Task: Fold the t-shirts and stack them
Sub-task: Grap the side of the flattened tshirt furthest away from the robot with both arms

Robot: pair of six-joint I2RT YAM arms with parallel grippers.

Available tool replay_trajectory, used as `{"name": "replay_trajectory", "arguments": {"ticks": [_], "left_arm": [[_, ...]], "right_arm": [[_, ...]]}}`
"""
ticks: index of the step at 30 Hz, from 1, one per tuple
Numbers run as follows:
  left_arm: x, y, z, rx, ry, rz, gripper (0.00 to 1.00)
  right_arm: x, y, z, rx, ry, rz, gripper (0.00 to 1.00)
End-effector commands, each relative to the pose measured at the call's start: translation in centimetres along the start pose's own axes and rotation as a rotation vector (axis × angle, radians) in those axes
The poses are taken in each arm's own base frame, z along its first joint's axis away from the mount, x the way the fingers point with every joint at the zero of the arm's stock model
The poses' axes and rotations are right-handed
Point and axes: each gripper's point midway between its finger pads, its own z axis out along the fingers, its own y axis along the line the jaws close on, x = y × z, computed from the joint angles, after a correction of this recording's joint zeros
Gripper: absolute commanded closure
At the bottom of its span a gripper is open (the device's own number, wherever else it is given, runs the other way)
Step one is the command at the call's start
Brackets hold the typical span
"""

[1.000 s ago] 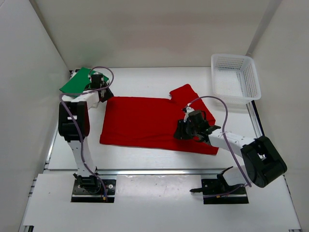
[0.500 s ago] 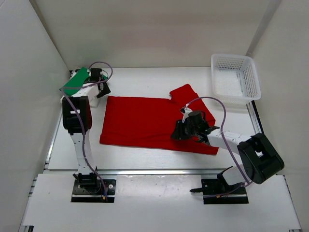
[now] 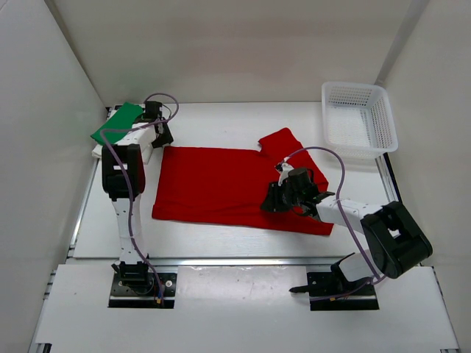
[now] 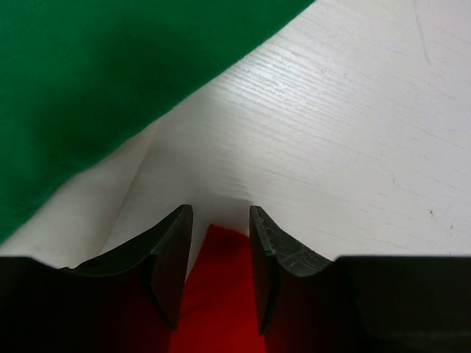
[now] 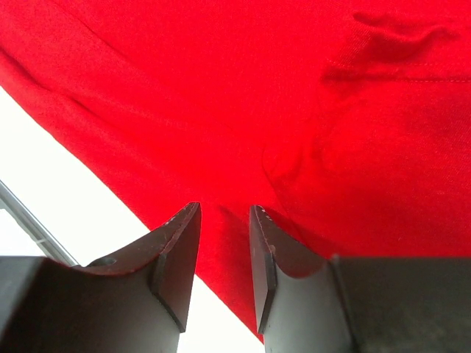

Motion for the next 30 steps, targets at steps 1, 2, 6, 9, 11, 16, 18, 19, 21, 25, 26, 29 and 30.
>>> {"name": "replay_trajectory", "arguments": {"ticks": [1,2,6,9,11,16,18,19,21,25,26,29,30], "left_arm": [[-0.4,1.0,-1.6,-0.010,-0.009,-0.014,0.52],[-0.4,0.9,-1.6,-0.010,-0.010,-0.016,0.54],[0.2,0.9,-1.7,-0.010,0.012,0.003,0.56],[0.4,0.9,-1.9,-0.020,0.011,0.022,0.57],[0.6,0.7,-2.0,-0.024,0.015,0.032,0.61],[1.1,1.3,-2.1,-0.038,0.024,0.032,0.62],[1.2,1.6,-2.4,-0.042,0.021,0.029,0.61],[1.2,1.3,-2.5,-0.038,0.015,0.031,0.60],[1.6,1.4,-2.7,-0.038,0.021,0.038,0.57],[1.8,1.0,-3.1,-0.028,0.017,0.045,0.57],[1.6,0.7,-3.1,-0.018,0.011,0.042,0.60],[1.7,0.1,-3.1,0.001,0.011,0.035,0.65],[1.4,0.0,-3.2,-0.006,0.000,0.035,0.68]], "right_arm": [[-1.4,1.1,-0.3,-0.034,-0.054,-0.054,0.69],[-1.5,1.0,-0.4,-0.028,-0.060,-0.056,0.68],[-2.2,0.5,-0.8,-0.023,-0.086,-0.035,0.68],[-2.9,0.8,-1.0,-0.036,-0.100,-0.028,0.68],[-3.4,0.9,-1.2,-0.038,-0.116,-0.036,0.69],[-3.2,0.7,-1.4,-0.036,-0.118,-0.026,0.68],[-3.5,0.9,-1.4,-0.041,-0.129,-0.028,0.68],[-3.7,0.9,-1.5,-0.044,-0.135,-0.028,0.68],[-3.7,0.8,-1.4,-0.044,-0.133,-0.024,0.68],[-4.0,1.2,-1.6,-0.057,-0.144,-0.027,0.68],[-4.1,1.3,-1.7,-0.058,-0.150,-0.026,0.68],[-3.6,1.0,-1.4,-0.054,-0.132,-0.021,0.68],[-3.7,1.3,-1.4,-0.061,-0.133,-0.029,0.68]]}}
